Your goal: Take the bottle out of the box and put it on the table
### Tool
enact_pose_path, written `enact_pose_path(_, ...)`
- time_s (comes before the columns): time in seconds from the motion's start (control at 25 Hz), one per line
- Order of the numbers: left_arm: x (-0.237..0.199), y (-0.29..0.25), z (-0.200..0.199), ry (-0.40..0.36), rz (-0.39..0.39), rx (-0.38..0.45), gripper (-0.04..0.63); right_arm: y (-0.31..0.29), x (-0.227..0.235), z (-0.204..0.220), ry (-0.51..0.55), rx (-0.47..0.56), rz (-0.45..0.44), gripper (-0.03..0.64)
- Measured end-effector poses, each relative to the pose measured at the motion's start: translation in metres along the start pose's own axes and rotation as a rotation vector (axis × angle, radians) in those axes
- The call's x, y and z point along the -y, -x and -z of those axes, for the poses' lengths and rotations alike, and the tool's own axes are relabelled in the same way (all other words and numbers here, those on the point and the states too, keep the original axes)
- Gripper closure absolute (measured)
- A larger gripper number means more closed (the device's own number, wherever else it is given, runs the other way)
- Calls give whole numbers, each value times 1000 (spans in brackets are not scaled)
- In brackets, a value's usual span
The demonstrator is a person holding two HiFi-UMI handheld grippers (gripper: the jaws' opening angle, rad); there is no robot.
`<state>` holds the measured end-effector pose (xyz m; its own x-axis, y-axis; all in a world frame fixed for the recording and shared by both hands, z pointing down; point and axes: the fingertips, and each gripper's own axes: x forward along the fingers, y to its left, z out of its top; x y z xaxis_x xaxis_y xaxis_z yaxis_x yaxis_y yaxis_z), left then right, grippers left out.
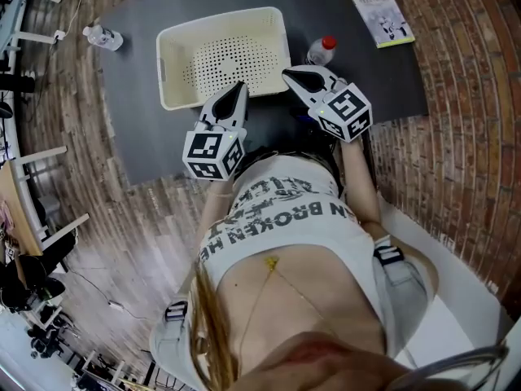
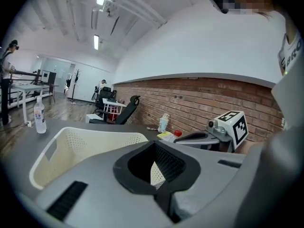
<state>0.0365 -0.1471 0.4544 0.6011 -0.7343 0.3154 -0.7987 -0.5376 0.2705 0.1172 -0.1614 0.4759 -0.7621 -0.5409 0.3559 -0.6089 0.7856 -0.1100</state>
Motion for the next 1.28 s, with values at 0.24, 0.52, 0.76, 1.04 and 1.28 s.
enact_pose_path(0.24,4,2,-31,-59,44,64,591,-8,-26,-49,32,135,-73,609)
enact_pose_path(0.52,3,11,-63,-94,75,133,591,-11,-38,-87,89,191,-85,609)
enact_pose_path(0.76,5,14,-66,-109,101,147,591,-14,-43,-89,93,186,-74,609)
enact_pose_path(1.04,4,16,-64,-105,114,144,591,-14,-42,-86,81,172,-58,609)
enact_pose_path(1.28,2,18,-61,-101,110,137,591,-14,-44,-85,80,165,-54,609)
